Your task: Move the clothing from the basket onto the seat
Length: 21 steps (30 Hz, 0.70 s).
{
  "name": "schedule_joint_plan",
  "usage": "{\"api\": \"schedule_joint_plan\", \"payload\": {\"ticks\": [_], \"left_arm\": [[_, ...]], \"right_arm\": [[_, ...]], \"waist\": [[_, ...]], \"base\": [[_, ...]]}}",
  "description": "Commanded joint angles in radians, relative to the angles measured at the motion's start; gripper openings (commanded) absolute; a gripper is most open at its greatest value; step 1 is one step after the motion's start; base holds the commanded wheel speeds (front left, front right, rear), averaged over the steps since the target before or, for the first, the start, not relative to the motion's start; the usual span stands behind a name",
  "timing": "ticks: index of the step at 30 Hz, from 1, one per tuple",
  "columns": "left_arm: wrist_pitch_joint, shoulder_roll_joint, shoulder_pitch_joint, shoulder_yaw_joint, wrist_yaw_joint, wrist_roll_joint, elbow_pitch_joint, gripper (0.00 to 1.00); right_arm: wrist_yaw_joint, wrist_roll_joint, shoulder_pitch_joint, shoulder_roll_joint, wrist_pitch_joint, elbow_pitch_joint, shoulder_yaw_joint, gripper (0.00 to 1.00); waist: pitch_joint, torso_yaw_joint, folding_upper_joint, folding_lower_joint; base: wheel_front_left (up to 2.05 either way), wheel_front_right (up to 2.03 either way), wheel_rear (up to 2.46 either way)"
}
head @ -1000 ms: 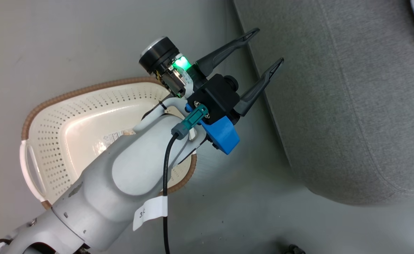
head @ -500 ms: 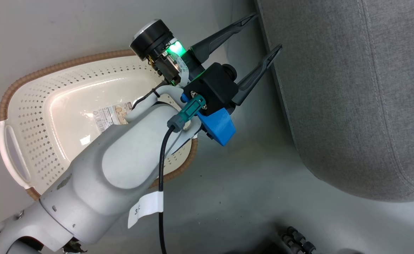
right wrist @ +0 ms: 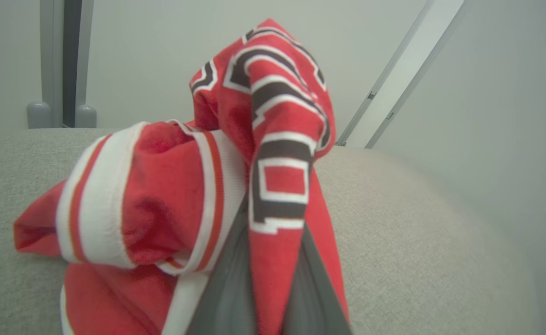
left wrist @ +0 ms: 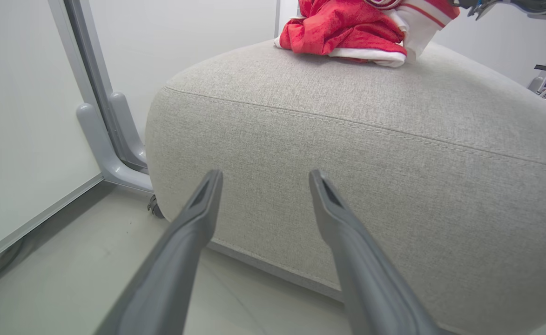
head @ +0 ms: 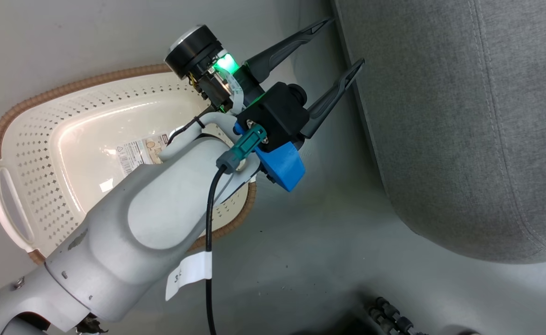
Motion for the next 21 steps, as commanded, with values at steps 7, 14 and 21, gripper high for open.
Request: {"api": "schedule_joint_plan", "payload": {"ticks": [7,14,21], "left_arm": [[-0.022,-0.01,0.018,-0.006,0.008,-0.015,0.016,1.0],[-0.053,-0.039,0.062,-0.001,0.018,-0.039,0.048,1.0],[-0.066,-0.05,0.131,0.06,0.051,-0.055,0.031,1.0]], "right_arm": [[0.0,0.009,0.091,0.001,-0.001,-0.064,-0.009,1.0],[0.0,-0.02,0.223,0.013,-0.001,-0.2,0.027,1.0],[0.0,-0.027,0.31,0.051,-0.001,-0.328,0.125,1.0]], "waist": [[-0.061,0.001,0.0,-0.0001],[-0.182,0.013,0.0,-0.0001],[-0.312,0.044,0.0,-0.0001]], "base": [[0.0,0.0,0.0],[0.0,0.0,0.0],[0.0,0.0,0.0]]}}
